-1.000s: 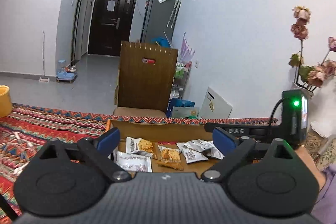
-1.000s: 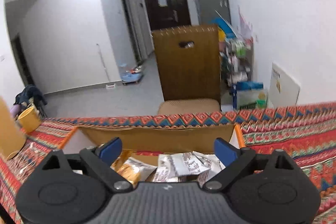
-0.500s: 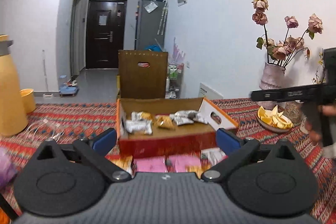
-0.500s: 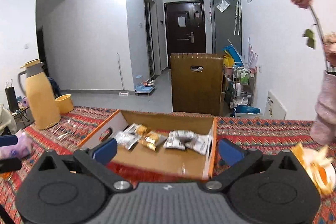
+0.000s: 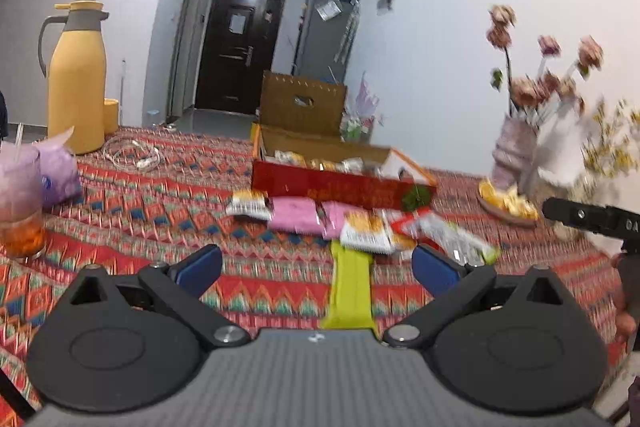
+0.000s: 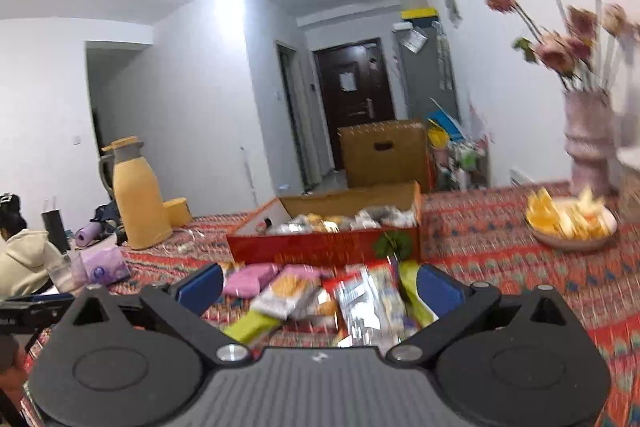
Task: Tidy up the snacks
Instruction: 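Withdraw both open tools from the box back toward the snack pile, then grasp a white oat biscuit packet with the left tool while the right tool grasps another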
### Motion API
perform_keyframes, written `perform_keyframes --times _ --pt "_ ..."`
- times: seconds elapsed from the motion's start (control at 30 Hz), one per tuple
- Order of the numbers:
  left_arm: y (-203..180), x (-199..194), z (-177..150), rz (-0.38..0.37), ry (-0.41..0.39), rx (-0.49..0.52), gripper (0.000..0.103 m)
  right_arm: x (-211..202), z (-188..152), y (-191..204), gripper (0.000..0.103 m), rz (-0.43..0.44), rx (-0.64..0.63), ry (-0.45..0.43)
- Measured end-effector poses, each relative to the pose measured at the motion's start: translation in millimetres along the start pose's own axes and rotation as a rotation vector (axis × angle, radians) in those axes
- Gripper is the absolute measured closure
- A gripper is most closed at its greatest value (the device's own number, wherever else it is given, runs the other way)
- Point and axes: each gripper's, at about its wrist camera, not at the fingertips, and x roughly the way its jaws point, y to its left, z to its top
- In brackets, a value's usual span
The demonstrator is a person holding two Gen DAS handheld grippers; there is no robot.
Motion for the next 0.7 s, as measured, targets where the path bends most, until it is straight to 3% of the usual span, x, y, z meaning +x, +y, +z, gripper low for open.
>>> perform_keyframes --times 0.3,0.53,0.7 --pt "-7.2 -24.3 -39.1 0.052 0.036 0.025 0.000 -25.8 -51.1 16.8 0.000 -0.063 -0.053 0.070" --pt "-14.4 -29.3 -44.1 0.082 0.049 0.031 0.000 -32.6 -69.2 36.7 0.000 -0.051 -0.116 0.110" --pt "-20.1 -13.1 -37.6 0.114 0.074 0.073 0.000 -21.7 -69.1 33.7 0.000 -0.029 -0.085 0.117"
